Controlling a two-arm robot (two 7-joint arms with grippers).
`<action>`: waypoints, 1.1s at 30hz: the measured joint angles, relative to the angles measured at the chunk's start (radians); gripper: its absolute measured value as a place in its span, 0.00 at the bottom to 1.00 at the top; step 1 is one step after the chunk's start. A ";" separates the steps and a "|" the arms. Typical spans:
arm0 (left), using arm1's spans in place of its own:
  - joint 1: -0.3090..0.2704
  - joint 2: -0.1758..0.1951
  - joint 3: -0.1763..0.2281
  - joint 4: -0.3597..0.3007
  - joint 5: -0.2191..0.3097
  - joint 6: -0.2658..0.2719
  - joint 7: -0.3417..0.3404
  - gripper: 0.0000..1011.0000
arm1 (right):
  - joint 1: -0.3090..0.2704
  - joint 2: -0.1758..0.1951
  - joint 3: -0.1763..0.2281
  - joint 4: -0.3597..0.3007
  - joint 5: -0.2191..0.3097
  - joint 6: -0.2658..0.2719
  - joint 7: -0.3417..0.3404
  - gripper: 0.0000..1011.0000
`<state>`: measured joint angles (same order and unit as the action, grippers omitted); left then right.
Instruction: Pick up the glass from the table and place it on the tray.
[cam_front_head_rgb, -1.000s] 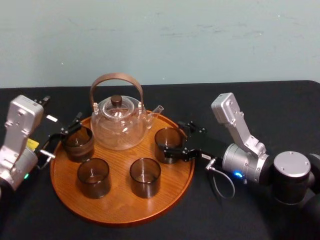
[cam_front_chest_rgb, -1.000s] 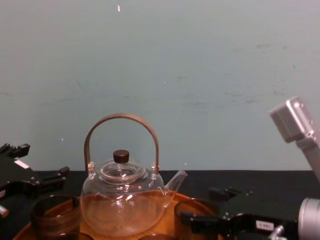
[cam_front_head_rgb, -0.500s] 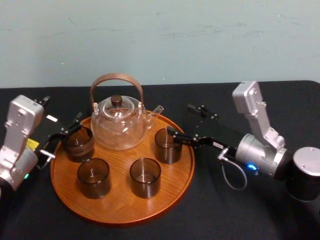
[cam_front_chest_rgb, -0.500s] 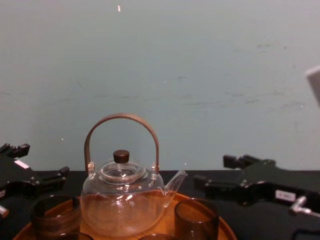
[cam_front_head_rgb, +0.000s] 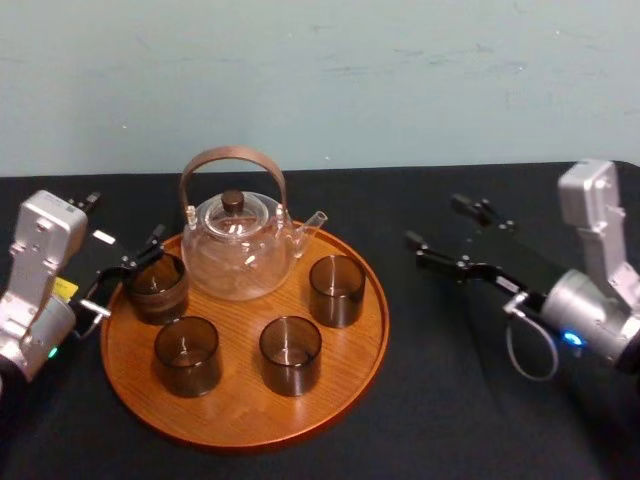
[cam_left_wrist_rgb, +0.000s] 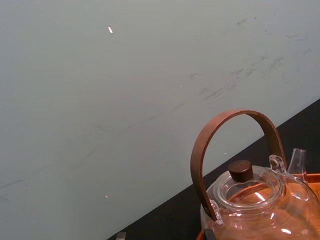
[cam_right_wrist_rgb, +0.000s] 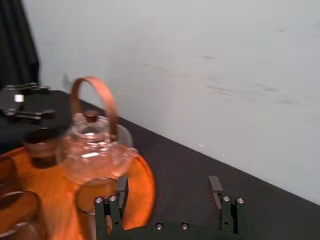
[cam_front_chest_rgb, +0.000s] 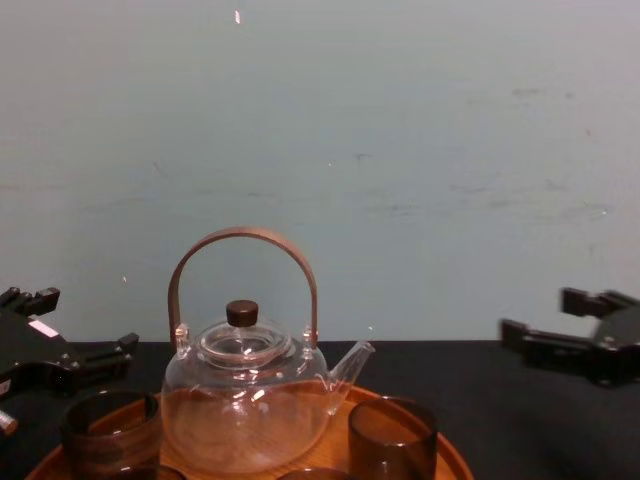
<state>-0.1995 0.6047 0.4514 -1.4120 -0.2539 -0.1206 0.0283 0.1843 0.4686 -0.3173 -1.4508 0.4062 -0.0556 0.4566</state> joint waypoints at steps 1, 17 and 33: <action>0.000 0.000 0.000 0.000 0.000 0.000 0.000 0.99 | -0.007 0.003 0.009 -0.001 0.002 -0.002 -0.005 0.99; 0.000 0.000 0.000 0.000 0.000 0.000 0.000 0.99 | -0.098 0.015 0.135 -0.007 -0.010 -0.029 -0.092 0.99; 0.000 0.000 0.000 0.000 0.000 0.000 0.000 0.99 | -0.101 0.013 0.138 -0.004 -0.017 -0.029 -0.097 0.99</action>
<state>-0.1995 0.6047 0.4514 -1.4120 -0.2539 -0.1206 0.0283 0.0837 0.4812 -0.1790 -1.4547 0.3896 -0.0848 0.3591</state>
